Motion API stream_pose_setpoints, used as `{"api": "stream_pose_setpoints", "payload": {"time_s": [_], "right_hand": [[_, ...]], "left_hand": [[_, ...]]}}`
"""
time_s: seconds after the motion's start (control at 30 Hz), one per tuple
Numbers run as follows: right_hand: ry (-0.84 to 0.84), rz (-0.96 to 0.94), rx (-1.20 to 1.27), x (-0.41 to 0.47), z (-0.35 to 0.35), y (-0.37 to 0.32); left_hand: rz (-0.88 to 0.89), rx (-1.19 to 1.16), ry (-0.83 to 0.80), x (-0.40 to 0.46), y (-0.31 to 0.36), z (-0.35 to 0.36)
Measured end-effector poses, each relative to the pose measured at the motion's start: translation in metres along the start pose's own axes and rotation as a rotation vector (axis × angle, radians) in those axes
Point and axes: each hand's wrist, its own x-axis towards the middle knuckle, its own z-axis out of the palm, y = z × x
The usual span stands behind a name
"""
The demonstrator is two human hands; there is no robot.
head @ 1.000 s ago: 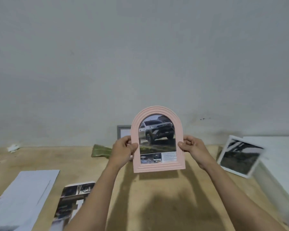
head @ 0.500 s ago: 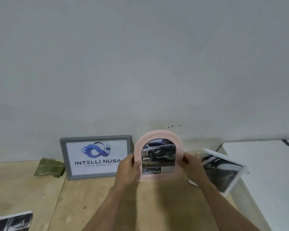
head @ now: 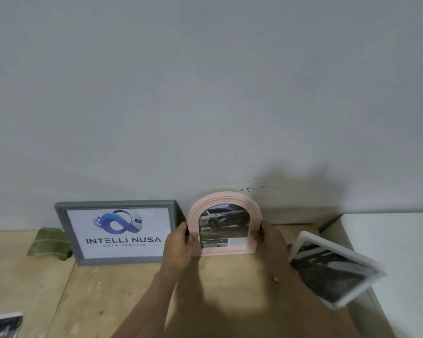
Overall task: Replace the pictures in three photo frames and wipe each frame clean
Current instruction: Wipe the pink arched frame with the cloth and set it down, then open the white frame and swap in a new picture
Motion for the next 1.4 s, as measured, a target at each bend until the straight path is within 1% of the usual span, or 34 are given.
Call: {"api": "stream_pose_setpoints", "payload": {"time_s": [0.27, 0.37, 0.47, 0.53, 0.63, 0.77, 0.83, 0.9, 0.97, 1.0, 1.07, 1.1, 1.13, 1.17, 1.2, 1.27, 1.33, 1.4], "right_hand": [[-0.035, 0.005, -0.031, 0.014, 0.006, 0.009], [-0.047, 0.023, -0.025, 0.017, 0.005, 0.012], [-0.088, 0.04, -0.015, 0.01, 0.004, 0.008], [-0.056, 0.003, -0.011, 0.0, 0.005, 0.001], [-0.004, -0.085, -0.035, -0.016, 0.002, -0.008], [0.037, -0.201, 0.047, -0.036, -0.02, -0.024], [0.096, -0.226, 0.088, -0.046, -0.044, -0.03], [0.219, -0.284, 0.126, -0.054, -0.07, -0.028], [0.363, -0.316, 0.156, -0.06, -0.097, -0.017], [0.452, -0.316, 0.163, -0.064, -0.112, -0.009], [0.629, -0.257, 0.186, -0.071, -0.137, 0.016], [0.693, -0.199, 0.209, -0.076, -0.149, 0.03], [0.713, -0.126, 0.233, -0.079, -0.157, 0.043], [0.688, -0.044, 0.258, -0.082, -0.164, 0.061], [0.619, 0.033, 0.288, -0.082, -0.169, 0.076], [0.43, 0.141, 0.329, -0.083, -0.17, 0.101], [0.286, 0.197, 0.334, -0.085, -0.167, 0.119], [0.224, 0.184, 0.367, -0.086, -0.16, 0.129]], "left_hand": [[-0.013, 0.033, -0.015, 0.01, -0.005, 0.006], [-0.003, 0.049, 0.001, 0.012, -0.005, 0.006], [-0.031, 0.037, 0.019, 0.01, 0.0, 0.005], [-0.053, 0.053, 0.074, 0.007, 0.006, 0.004], [-0.056, 0.105, 0.221, -0.007, 0.027, 0.005], [0.061, 0.26, 0.322, -0.026, 0.071, 0.008], [0.107, 0.342, 0.359, -0.031, 0.098, 0.011], [0.132, 0.332, 0.358, -0.033, 0.122, 0.016], [0.196, 0.267, 0.277, -0.035, 0.142, 0.024], [0.242, 0.185, 0.201, -0.037, 0.153, 0.03], [0.304, 0.01, -0.01, -0.04, 0.167, 0.043], [0.318, -0.029, -0.118, -0.039, 0.173, 0.05], [0.313, -0.03, -0.209, -0.037, 0.175, 0.056], [0.308, -0.007, -0.279, -0.036, 0.178, 0.065], [0.302, 0.019, -0.333, -0.034, 0.179, 0.071], [0.289, 0.031, -0.416, -0.034, 0.177, 0.082], [0.268, 0.029, -0.48, -0.033, 0.174, 0.097], [0.283, 0.044, -0.506, -0.032, 0.169, 0.111]]}}
